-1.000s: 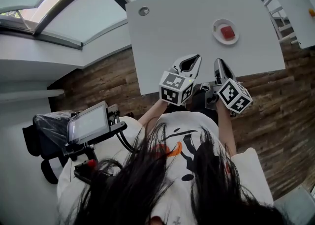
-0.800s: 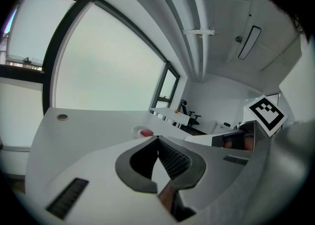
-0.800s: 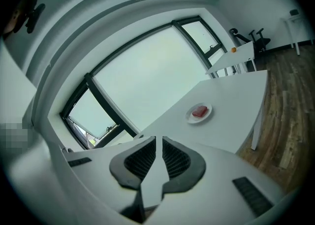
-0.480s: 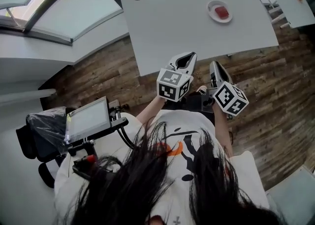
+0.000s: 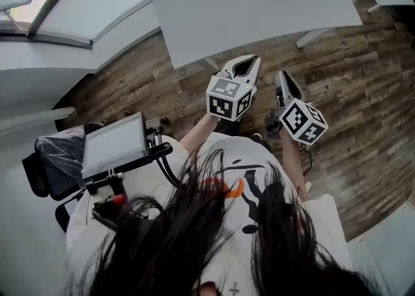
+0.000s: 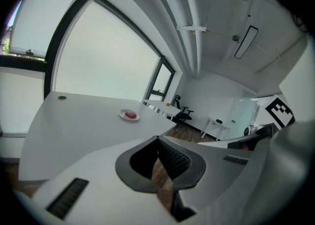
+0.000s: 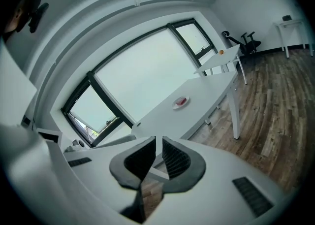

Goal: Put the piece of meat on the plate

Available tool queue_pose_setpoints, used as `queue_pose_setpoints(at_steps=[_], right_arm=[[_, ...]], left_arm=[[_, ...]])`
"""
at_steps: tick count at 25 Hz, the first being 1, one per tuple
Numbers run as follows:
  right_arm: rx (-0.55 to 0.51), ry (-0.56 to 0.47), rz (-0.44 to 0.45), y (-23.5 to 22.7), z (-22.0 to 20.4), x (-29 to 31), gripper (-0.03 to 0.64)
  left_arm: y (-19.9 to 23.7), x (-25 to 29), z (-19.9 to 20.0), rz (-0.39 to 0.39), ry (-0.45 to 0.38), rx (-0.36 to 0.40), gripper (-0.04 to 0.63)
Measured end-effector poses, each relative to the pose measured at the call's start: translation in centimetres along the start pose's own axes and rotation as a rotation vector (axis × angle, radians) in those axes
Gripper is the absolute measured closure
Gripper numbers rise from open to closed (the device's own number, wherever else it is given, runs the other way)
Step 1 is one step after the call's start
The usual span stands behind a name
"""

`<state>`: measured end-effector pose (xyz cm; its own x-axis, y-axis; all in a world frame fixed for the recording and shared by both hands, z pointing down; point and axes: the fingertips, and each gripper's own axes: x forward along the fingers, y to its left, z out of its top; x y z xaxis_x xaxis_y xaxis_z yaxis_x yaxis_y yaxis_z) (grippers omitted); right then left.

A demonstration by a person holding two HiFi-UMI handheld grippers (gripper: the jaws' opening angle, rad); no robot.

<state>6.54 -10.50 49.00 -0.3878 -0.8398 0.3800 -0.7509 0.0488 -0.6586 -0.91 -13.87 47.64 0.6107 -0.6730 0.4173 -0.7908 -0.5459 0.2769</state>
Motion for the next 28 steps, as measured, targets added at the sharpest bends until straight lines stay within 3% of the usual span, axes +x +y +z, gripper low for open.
queue_pose_setpoints(at_steps=[6, 12, 17, 23, 28], right_arm=[[0.002, 0.035, -0.006, -0.2, -0.8, 0.0, 0.568], [0.018, 0.056, -0.013, -1.0, -1.3, 0.4, 0.568], [0.041, 0.052, -0.033, -2.1, -2.1, 0.5, 0.568], [0.033, -0.001, -0.056, -2.4, -1.3, -0.2, 0.568], [0.046, -0.006, -0.054, -2.4, -1.1, -0.1, 0.568]], left_arm=[[-1.0, -0.4, 0.7, -0.014, -0.024, -0.027, 0.591], [-1.1, -0.9, -1.2, -0.008, 0.017, -0.056, 0.591], [-1.6, -1.2, -2.9, -0.023, 0.064, -0.011, 0.591], [-2.7, -0.6, -1.9, -0.074, 0.038, 0.025, 0.591], [-2.7, -0.8, -2.2, -0.073, 0.057, 0.036, 0.591]])
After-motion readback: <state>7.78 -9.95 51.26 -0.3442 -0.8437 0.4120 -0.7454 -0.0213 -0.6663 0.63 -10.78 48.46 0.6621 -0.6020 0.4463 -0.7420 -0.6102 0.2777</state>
